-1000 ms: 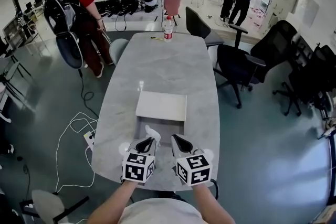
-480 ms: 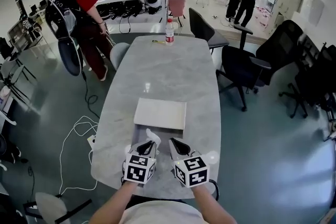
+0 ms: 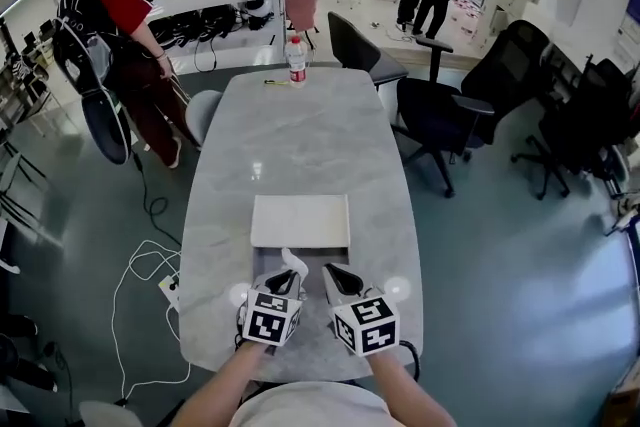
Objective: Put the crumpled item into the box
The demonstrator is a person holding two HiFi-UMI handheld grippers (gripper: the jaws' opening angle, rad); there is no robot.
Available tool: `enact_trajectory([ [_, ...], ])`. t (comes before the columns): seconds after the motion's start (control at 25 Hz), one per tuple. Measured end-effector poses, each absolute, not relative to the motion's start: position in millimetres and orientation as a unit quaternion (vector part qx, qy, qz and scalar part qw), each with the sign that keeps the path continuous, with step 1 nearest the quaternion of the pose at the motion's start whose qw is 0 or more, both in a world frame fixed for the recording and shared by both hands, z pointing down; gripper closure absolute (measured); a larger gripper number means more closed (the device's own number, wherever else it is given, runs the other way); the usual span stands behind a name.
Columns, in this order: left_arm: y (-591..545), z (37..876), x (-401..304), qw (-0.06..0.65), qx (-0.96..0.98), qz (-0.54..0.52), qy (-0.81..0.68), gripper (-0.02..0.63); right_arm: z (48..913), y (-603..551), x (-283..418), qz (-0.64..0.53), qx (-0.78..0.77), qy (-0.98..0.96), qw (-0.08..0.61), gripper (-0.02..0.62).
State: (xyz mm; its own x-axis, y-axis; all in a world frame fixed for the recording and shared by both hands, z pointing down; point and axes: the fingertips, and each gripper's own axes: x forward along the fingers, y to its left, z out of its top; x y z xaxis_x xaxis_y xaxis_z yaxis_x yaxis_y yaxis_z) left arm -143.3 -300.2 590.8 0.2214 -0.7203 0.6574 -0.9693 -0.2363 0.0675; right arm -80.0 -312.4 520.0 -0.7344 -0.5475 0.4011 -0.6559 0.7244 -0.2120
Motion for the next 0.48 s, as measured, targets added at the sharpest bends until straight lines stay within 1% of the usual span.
enact_trajectory([
  [0.48, -319.6, 621.3, -137.9, 0.187, 0.785, 0.372, -0.460, 0.577, 526.3, -300.9, -66.8, 0.177, 0.391, -0.888, 0.164, 0.591],
])
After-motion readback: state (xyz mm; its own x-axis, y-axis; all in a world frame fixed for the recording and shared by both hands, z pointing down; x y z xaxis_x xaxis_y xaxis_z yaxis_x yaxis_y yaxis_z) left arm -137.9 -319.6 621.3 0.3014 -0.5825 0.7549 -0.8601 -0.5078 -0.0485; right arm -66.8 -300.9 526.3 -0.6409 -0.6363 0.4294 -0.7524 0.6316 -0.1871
